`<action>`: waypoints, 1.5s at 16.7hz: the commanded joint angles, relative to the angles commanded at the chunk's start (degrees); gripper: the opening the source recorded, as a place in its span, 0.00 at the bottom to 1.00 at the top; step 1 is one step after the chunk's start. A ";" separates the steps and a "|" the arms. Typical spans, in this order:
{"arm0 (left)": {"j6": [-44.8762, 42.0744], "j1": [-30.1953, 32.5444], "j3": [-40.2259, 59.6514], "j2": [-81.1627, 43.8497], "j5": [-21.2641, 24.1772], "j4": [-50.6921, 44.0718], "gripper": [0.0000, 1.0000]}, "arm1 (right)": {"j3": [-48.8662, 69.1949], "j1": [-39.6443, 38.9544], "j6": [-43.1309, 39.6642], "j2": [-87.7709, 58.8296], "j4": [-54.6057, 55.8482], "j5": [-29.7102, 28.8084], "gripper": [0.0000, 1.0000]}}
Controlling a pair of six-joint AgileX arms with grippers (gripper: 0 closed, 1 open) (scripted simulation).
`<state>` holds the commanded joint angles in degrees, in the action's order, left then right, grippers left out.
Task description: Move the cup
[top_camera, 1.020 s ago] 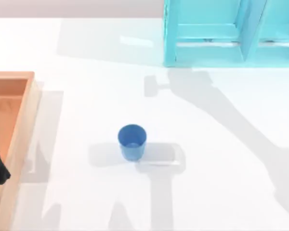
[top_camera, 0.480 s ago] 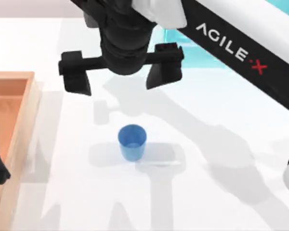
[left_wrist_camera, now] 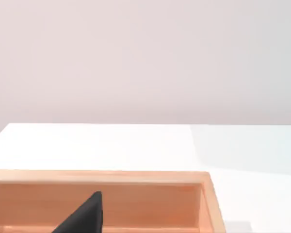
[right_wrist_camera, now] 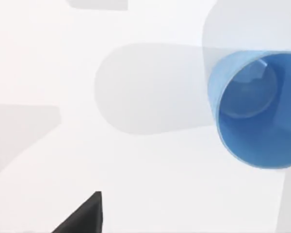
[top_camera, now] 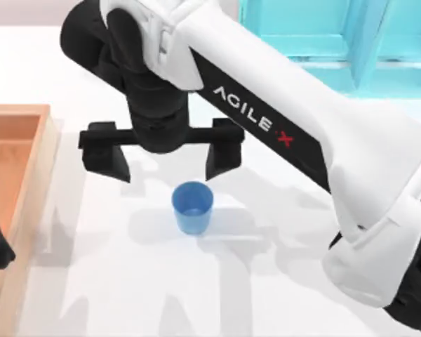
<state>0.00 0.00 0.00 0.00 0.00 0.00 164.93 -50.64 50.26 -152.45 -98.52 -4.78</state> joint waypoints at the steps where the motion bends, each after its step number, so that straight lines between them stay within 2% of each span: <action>1: 0.00 0.00 0.00 0.00 0.00 0.00 1.00 | 0.80 0.19 0.75 -0.58 -0.37 -0.11 1.00; 11: 0.00 0.00 0.00 0.00 0.00 0.00 1.00 | -0.94 0.36 1.20 -0.57 1.43 -0.19 1.00; 20: 0.00 0.00 0.00 0.00 0.00 0.00 1.00 | -30.23 1.07 0.55 5.34 24.18 -0.07 1.00; 25: 0.00 0.00 0.00 0.00 0.00 0.00 1.00 | -35.15 1.13 0.47 6.13 28.71 -0.06 1.00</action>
<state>0.00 0.00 0.00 0.00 0.00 0.00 129.78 -49.51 50.73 -146.32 -69.81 -4.83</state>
